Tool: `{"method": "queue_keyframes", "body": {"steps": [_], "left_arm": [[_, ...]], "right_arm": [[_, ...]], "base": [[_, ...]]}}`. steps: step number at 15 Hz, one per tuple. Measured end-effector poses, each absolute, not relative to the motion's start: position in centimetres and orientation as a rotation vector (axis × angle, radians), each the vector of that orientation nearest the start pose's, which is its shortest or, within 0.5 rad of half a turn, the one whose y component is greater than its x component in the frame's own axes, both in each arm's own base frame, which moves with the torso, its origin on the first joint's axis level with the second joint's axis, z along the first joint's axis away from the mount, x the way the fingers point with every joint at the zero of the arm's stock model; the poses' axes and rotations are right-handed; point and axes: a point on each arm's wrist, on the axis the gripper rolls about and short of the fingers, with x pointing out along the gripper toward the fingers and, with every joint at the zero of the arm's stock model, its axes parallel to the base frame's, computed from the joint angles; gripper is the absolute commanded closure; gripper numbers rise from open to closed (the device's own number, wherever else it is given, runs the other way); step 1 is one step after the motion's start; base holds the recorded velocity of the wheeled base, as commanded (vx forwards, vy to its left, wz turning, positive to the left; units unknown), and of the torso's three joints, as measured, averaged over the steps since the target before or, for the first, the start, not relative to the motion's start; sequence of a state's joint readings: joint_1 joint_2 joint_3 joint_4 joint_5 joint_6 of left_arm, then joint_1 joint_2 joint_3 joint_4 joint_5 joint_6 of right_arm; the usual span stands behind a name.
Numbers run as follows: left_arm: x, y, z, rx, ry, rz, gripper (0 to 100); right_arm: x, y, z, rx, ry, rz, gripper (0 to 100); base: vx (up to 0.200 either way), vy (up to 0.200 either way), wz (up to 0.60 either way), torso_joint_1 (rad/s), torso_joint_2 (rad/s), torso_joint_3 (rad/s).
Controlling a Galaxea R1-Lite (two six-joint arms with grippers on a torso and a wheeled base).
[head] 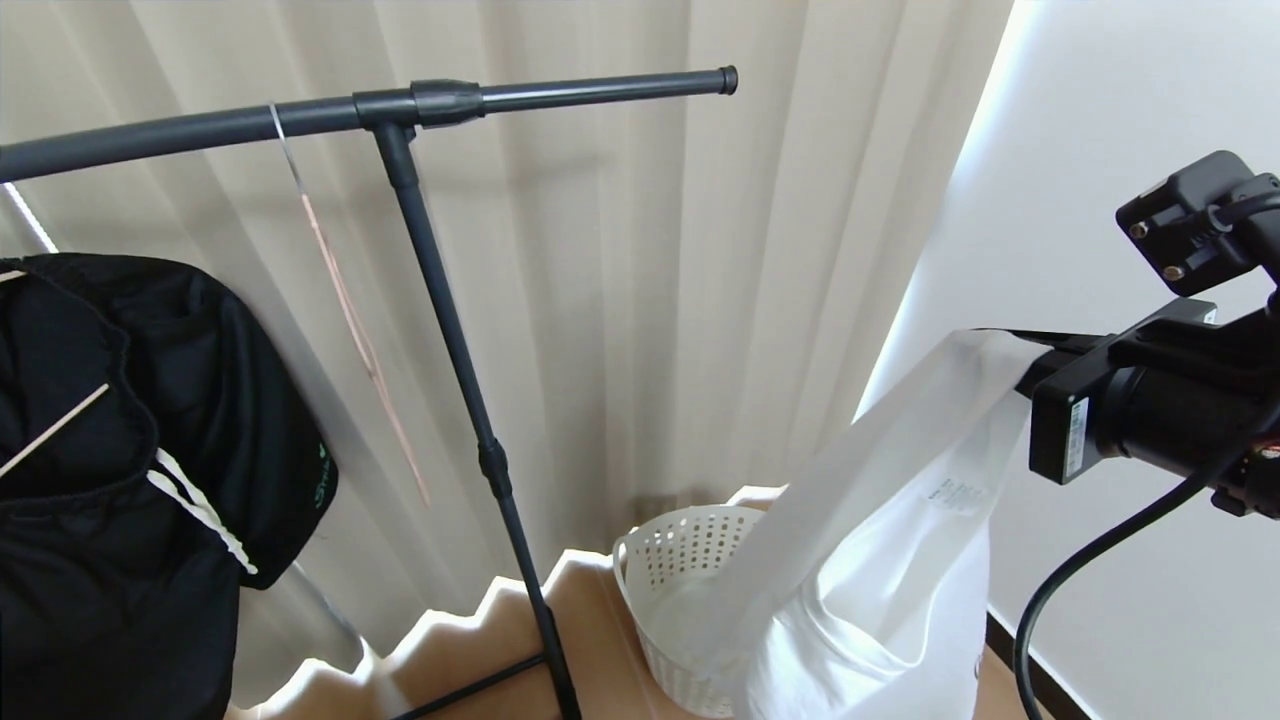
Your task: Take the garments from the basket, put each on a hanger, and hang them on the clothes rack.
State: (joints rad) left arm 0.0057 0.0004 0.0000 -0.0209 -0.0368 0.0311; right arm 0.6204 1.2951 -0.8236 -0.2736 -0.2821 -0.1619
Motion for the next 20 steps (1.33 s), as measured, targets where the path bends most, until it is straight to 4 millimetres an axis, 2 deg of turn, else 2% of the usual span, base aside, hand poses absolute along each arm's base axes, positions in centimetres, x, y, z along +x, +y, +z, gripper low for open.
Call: {"method": "queue_keyframes", "body": {"steps": [6,20], "left_arm": [[-2.28,-0.10,7.79,0.031,-0.023,-0.031,0],[-2.28,-0.08,7.80,0.029,-0.024,-0.027,0]], "right_arm": [[17.30,11.56,25.72,-0.245,0.149,0.350,100],[17.44,11.66,25.48,-0.249,0.158,0.352,100]], "base": [[0.000,0.000,0.00,0.244,-0.56,-0.187],[0.000,0.000,0.00,0.171,-0.37,-0.199]]}}
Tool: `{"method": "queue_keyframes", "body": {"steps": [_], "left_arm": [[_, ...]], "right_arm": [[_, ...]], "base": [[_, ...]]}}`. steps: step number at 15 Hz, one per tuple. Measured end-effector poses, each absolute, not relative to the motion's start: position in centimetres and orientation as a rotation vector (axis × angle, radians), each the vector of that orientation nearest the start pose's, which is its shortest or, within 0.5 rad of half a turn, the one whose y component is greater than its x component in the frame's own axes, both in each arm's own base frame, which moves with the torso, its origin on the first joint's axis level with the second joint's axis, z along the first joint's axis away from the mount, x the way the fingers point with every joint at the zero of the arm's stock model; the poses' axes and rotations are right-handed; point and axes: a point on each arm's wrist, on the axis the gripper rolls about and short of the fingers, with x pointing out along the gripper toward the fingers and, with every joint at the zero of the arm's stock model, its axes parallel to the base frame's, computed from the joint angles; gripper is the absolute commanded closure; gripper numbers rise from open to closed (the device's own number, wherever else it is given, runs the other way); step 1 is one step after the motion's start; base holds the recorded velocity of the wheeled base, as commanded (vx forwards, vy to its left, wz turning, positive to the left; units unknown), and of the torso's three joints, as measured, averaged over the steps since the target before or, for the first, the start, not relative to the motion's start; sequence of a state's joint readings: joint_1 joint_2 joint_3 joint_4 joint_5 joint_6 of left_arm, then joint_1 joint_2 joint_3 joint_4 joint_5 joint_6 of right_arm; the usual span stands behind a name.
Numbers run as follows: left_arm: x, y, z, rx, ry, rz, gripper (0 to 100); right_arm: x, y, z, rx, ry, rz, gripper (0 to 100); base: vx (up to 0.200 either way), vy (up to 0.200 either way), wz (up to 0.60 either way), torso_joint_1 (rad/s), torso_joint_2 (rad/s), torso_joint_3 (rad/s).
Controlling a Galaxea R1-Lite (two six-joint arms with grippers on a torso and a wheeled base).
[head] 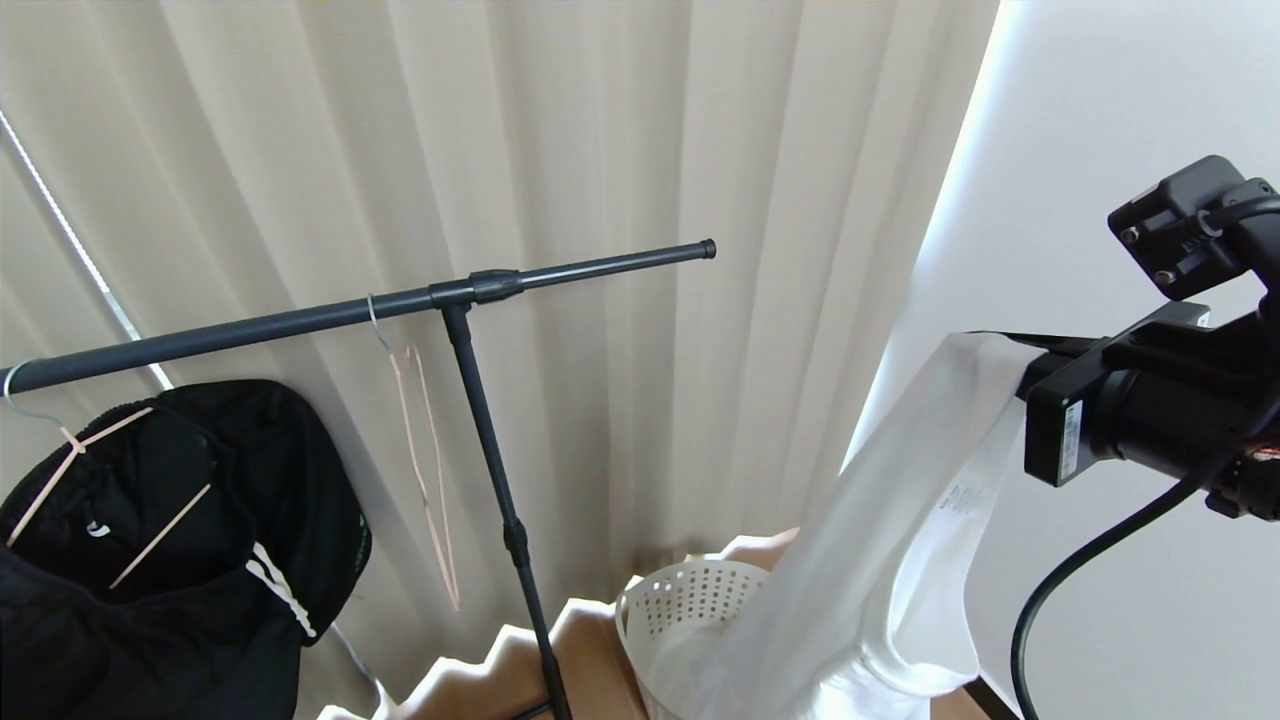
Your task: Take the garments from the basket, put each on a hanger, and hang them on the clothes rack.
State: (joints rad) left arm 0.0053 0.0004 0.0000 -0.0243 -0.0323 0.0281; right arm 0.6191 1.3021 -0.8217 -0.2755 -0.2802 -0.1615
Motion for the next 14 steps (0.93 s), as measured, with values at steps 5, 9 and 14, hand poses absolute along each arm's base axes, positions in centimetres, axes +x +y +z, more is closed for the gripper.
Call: {"method": "queue_keyframes", "body": {"steps": [5,9,14], "left_arm": [[-2.28,-0.09,7.80,0.028,-0.024,-0.026,0],[-2.28,-0.09,7.80,0.029,-0.024,-0.027,0],[-2.28,-0.08,7.80,0.026,-0.024,-0.025,0]], "right_arm": [[17.34,11.57,25.13,-0.280,0.164,0.355,100],[17.46,11.31,25.03,-0.281,0.167,0.342,100],[17.61,11.08,25.04,-0.280,0.168,0.329,100]], "base": [[0.000,0.000,0.12,0.042,-0.10,-0.046],[0.000,0.000,0.60,0.005,0.00,-0.001],[0.000,0.000,0.48,0.002,0.00,-0.002]]}}
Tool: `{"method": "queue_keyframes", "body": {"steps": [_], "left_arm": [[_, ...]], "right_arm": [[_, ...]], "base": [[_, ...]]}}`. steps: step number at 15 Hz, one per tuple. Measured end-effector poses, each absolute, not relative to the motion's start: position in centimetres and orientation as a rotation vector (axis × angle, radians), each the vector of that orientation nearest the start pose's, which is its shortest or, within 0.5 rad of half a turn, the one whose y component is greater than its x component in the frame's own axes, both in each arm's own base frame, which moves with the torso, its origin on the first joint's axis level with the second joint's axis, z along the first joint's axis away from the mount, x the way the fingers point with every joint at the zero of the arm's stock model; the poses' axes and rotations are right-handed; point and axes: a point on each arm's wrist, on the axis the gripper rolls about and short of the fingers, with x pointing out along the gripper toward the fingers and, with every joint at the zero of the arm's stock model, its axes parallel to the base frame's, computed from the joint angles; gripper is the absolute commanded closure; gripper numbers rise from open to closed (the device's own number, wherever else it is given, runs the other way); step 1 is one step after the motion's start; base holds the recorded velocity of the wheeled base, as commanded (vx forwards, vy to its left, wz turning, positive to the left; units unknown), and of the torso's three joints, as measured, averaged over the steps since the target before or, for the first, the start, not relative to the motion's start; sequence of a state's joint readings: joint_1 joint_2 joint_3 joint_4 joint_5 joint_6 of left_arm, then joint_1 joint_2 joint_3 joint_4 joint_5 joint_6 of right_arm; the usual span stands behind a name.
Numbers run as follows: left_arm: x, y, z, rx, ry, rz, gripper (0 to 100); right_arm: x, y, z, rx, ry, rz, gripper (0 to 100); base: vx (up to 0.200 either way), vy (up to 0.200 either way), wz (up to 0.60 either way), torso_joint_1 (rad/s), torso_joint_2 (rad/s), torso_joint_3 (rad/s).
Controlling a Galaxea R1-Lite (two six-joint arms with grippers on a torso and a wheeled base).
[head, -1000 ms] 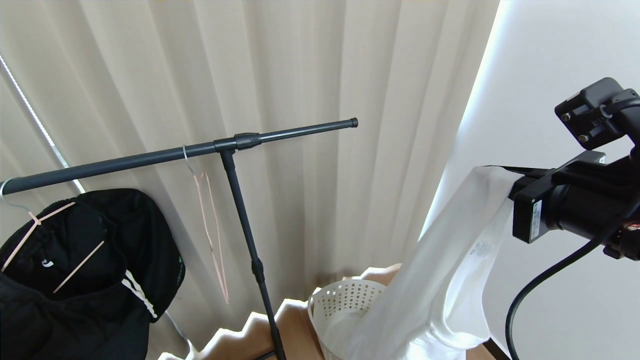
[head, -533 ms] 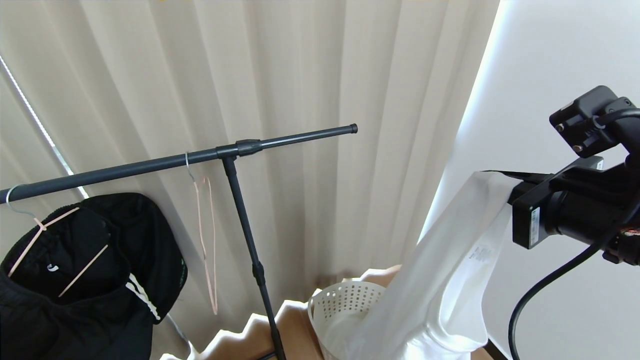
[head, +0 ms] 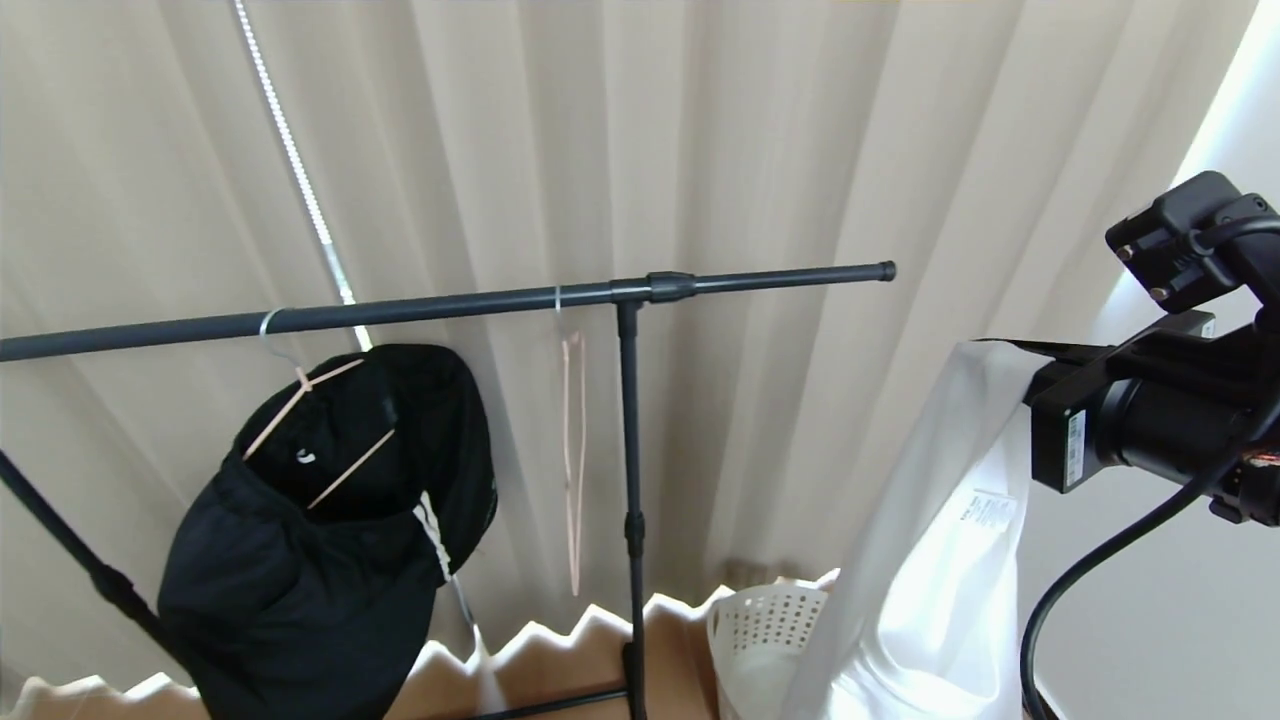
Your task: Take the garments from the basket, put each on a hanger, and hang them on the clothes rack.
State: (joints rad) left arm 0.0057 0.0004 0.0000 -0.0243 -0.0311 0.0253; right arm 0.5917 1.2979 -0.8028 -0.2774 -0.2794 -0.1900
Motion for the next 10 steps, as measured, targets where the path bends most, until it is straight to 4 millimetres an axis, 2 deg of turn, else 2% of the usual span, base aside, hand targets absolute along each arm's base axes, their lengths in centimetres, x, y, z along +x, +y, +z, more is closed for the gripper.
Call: {"method": "queue_keyframes", "body": {"steps": [2,10], "left_arm": [[-2.28,-0.08,7.80,0.025,-0.025,-0.024,0],[-2.28,-0.08,7.80,0.024,-0.024,-0.025,0]], "right_arm": [[17.71,10.99,25.14,-0.278,0.166,0.324,100],[17.77,10.86,25.20,-0.276,0.165,0.316,100]], "base": [[0.000,0.000,0.00,0.000,0.00,0.000],[-0.200,0.000,0.00,0.002,0.00,0.004]]}}
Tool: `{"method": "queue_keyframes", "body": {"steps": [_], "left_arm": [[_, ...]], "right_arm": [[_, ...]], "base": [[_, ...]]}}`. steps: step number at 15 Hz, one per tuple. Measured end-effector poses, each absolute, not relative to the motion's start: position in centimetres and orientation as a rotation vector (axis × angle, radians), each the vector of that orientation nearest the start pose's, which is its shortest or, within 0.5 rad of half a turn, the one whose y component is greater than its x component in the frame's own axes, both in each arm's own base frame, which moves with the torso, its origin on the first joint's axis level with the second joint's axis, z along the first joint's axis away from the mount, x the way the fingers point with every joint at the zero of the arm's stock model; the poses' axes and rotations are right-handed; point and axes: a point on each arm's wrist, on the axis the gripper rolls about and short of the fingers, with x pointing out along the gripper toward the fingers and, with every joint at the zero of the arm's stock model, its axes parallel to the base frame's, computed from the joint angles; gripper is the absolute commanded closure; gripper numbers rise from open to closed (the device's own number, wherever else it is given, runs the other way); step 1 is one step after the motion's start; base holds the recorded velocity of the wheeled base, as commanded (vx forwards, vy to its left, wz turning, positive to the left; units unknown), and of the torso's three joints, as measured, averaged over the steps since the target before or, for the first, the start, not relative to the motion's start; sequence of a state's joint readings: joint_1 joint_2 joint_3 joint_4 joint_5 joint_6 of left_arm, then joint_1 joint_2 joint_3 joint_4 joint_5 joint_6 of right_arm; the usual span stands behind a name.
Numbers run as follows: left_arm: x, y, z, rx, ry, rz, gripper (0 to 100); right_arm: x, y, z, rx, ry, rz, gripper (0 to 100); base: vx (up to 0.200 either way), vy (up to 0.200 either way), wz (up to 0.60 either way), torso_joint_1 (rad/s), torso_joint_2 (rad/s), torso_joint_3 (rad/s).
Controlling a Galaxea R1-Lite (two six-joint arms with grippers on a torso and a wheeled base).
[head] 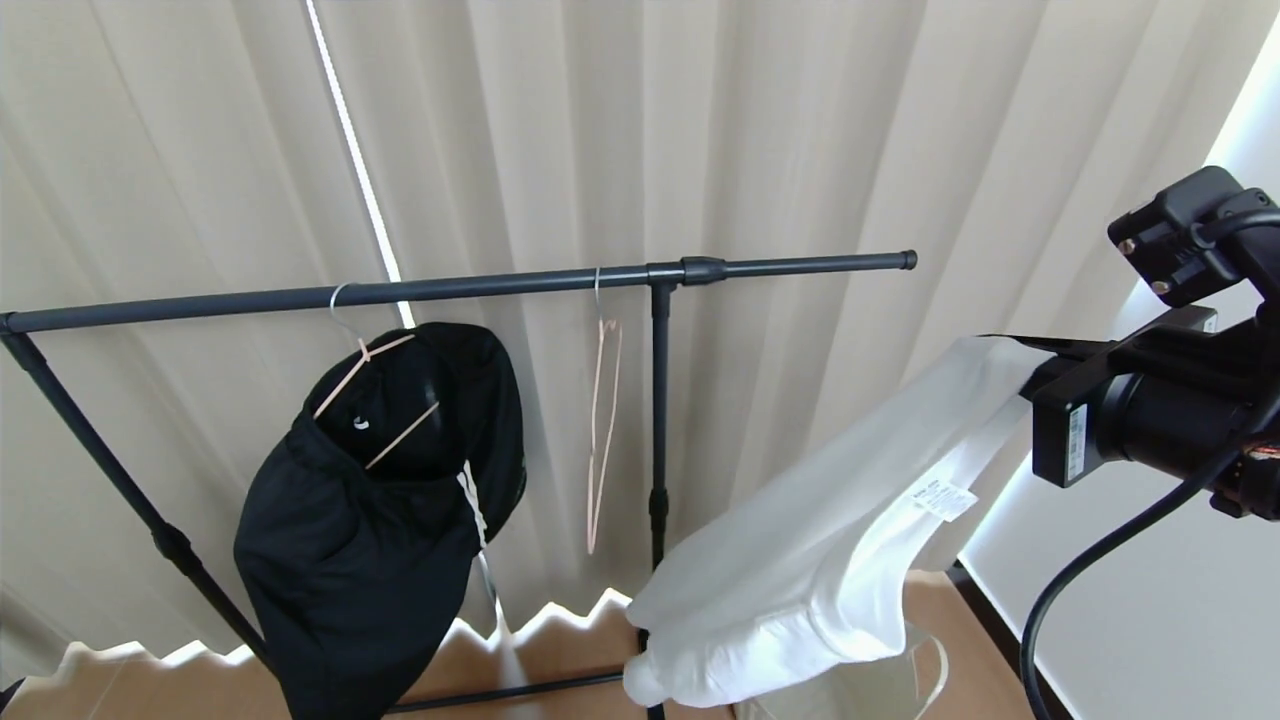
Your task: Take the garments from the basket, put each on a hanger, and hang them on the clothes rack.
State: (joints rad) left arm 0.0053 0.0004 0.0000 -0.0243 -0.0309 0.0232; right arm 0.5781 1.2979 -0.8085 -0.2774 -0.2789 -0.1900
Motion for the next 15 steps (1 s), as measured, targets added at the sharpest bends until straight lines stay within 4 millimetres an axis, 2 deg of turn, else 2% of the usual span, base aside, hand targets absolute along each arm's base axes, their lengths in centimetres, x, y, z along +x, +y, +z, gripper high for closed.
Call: {"method": "queue_keyframes", "body": {"steps": [1,7,10,13,15], "left_arm": [[-2.28,-0.08,7.80,0.024,-0.025,-0.025,0],[-2.28,-0.08,7.80,0.024,-0.024,-0.025,0],[-2.28,-0.08,7.80,0.024,-0.024,-0.025,0],[-2.28,-0.08,7.80,0.020,-0.024,-0.023,0],[-2.28,-0.08,7.81,0.020,-0.026,-0.022,0]], "right_arm": [[17.75,10.84,25.22,-0.276,0.164,0.315,100],[17.59,10.73,25.26,-0.275,0.161,0.315,100],[17.58,10.73,25.22,-0.275,0.163,0.315,100],[17.57,10.72,25.21,-0.276,0.163,0.315,100],[17.64,10.78,25.15,-0.278,0.165,0.317,100]], "base": [[-0.200,0.000,0.00,0.002,0.00,0.002],[0.000,0.000,0.00,0.000,0.00,0.000],[0.000,0.200,0.00,0.004,0.00,0.005],[0.000,0.000,0.00,0.000,0.00,0.000],[0.000,0.000,0.60,-0.007,0.00,0.005]]}}
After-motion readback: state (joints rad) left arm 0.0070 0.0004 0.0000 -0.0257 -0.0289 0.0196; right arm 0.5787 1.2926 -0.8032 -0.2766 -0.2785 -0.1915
